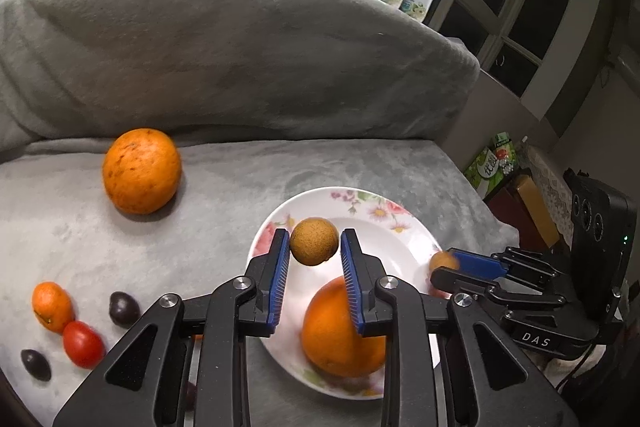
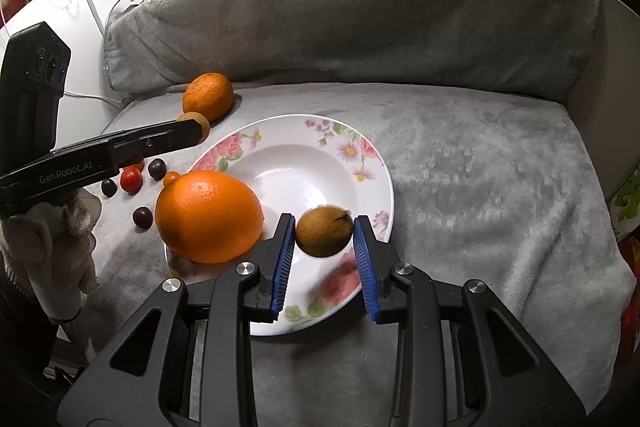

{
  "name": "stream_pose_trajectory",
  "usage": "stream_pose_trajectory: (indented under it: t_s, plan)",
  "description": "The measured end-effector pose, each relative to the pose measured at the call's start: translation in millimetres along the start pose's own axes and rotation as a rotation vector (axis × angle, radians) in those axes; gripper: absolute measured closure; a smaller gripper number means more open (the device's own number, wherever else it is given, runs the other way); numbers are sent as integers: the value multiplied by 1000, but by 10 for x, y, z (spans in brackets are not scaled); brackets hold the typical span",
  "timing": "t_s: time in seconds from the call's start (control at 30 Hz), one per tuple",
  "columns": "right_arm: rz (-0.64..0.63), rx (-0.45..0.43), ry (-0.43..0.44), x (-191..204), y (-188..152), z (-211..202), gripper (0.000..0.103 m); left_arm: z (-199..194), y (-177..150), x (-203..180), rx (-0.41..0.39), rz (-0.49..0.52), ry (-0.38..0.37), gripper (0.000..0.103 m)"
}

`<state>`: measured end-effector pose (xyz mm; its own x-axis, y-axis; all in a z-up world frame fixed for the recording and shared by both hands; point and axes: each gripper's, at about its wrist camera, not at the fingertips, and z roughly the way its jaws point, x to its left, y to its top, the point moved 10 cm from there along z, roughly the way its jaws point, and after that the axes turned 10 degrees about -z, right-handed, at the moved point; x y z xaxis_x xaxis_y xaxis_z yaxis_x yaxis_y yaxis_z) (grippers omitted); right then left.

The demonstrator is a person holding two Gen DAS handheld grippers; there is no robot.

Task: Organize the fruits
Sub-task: 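Place the kiwi on the plate with the right gripper while the left gripper places a small fruit there, then move the right tool to the second large orange and close around it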

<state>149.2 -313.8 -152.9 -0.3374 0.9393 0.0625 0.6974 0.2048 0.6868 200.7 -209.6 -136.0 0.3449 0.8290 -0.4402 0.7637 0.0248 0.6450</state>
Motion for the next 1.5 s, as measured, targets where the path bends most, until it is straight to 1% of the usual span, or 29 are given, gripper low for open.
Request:
stream_pose_trajectory:
  t_s: [0.03,0.07,0.1,0.13,0.17,0.2,0.23,0.3,0.33,0.37,0.4,0.57,0.7,0.97,1.1,1.23,1.4,1.5]
  plan:
    - [3,-4,0,-1,-1,-9,55,-3,4,-14,-3,3,-4,67]
    - [6,-10,1,-5,8,-20,49,-3,10,-31,-5,6,-6,65]
    - [9,-18,2,-6,17,-33,44,0,13,-42,-5,8,-7,65]
    - [10,-24,3,-4,25,-47,42,-1,16,-51,-7,11,-7,65]
    - [9,-27,5,1,35,-55,41,-1,20,-60,-7,14,-8,60]
    - [5,-28,4,8,39,-61,37,-4,24,-62,-9,14,-8,51]
    - [2,-30,2,13,43,-69,30,-10,29,-61,-13,11,-7,47]
    - [-4,-41,-5,23,60,-87,22,-27,40,-69,-20,10,-9,37]
    - [-3,-46,-7,22,66,-93,18,-32,40,-71,-19,12,-8,33]
    - [-1,-49,-10,20,69,-103,16,-40,45,-70,-23,14,-3,28]
    - [1,-52,-11,20,77,-108,14,-46,51,-71,-30,14,2,27]
    - [12,-49,-15,6,110,-106,12,-53,57,-65,-32,28,23,27]
    - [2,-45,-57,-17,164,-104,12,-72,67,-25,-38,26,32,27]
    - [-37,-52,-96,11,352,-105,12,-160,162,183,-68,10,68,27]
    - [-60,-63,-91,69,510,-80,12,-211,236,342,-83,-6,85,27]
    - [-51,-74,-58,128,684,-32,12,-258,295,540,-92,-16,108,27]
    - [-15,-78,21,218,925,84,12,-303,356,834,-88,-51,123,27]
    - [14,-66,61,251,1060,212,12,-299,388,983,-82,-69,137,27]
